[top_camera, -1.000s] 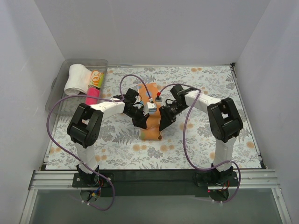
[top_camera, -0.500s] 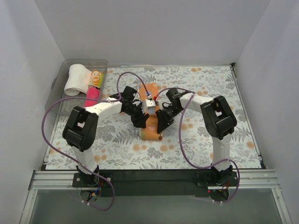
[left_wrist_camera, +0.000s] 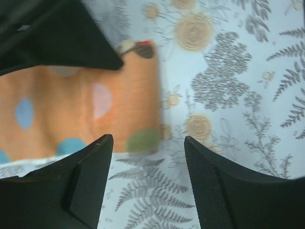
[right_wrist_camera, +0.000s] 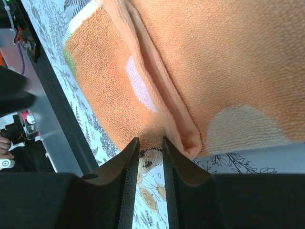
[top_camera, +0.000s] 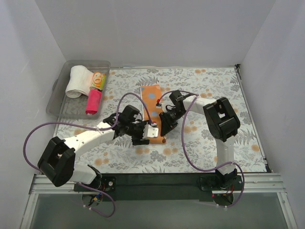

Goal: Roll the towels
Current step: Roll the towel

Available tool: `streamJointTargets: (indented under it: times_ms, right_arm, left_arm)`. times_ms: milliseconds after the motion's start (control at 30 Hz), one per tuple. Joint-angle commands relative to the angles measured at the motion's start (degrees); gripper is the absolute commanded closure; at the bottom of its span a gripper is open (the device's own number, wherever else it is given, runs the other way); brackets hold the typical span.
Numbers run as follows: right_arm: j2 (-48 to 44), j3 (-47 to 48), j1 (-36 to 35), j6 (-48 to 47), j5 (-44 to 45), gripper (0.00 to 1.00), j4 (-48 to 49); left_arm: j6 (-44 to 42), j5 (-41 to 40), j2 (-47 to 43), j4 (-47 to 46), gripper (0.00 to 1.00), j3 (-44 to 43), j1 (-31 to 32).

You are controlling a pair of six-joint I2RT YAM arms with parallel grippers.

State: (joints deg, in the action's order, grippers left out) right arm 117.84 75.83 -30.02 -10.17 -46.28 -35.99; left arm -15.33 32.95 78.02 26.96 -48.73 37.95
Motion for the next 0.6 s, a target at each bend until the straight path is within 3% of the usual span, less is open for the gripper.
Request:
streamJointTargets:
  times_ms: [0, 367, 433, 567]
  right_arm:
    - [1.3, 1.2, 0.0, 0.1, 2.7, 0.72, 0.7]
    - [2.1, 1.5, 0.0, 0.0, 3.0, 0.74, 0.7]
    - [2.2, 1.8, -0.1, -0.1, 3.2, 0.75, 0.6]
    - [2.4, 1.8, -0.1, -0.3, 3.2, 0.75, 0.5]
  left_arm:
    - [-3.9, -6.3, -1.3, -6.2, 0.44, 3.3, 4.6]
    - [-4.8, -15.5, 5.6, -17.6, 0.49, 7.8, 12.3]
    - [-5.2, -15.7, 6.6, -17.9, 0.51, 8.2, 12.6]
    - [-5.4, -16.9, 9.6, -16.9, 0.66, 9.1, 12.7]
